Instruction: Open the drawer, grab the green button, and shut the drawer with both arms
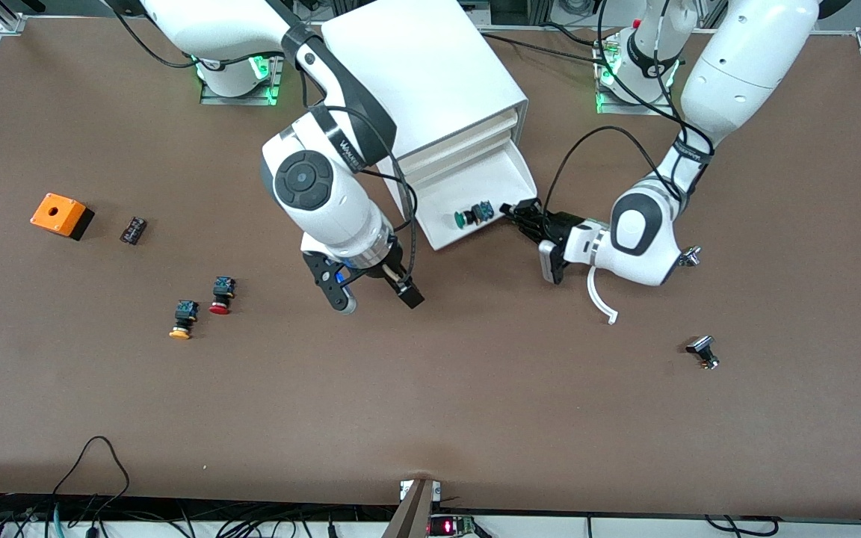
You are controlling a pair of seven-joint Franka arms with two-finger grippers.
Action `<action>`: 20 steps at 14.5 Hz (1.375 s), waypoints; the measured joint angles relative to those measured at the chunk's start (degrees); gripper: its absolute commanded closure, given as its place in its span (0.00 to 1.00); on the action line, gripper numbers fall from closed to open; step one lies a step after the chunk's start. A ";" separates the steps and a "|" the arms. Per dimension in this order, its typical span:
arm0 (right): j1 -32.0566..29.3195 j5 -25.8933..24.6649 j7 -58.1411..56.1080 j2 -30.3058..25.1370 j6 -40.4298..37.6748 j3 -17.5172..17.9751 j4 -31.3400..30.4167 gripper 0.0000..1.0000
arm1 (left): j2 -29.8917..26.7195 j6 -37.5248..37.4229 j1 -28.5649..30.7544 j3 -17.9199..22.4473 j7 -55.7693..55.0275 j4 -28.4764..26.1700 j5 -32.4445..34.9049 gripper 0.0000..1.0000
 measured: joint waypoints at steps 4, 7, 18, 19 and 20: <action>5.21 0.02 5.56 0.96 2.50 0.11 0.15 0.01 | 0.57 0.03 -0.08 0.29 -1.75 1.43 0.29 0.00; 9.61 0.02 7.90 2.90 3.05 -0.03 0.21 0.01 | -0.12 -0.78 0.33 0.32 -4.84 3.10 0.28 0.00; 15.01 -2.61 9.83 10.04 4.42 -0.24 0.29 0.10 | -7.22 -18.02 6.72 0.88 -30.52 18.70 19.06 0.00; 15.26 -2.61 10.01 10.29 4.43 -0.25 0.29 0.19 | -7.22 -20.00 6.99 0.89 -33.41 20.62 20.87 0.00; 15.49 -2.61 10.15 10.44 4.43 -0.25 0.29 0.39 | -7.22 -21.74 7.09 0.88 -36.36 22.36 22.41 0.00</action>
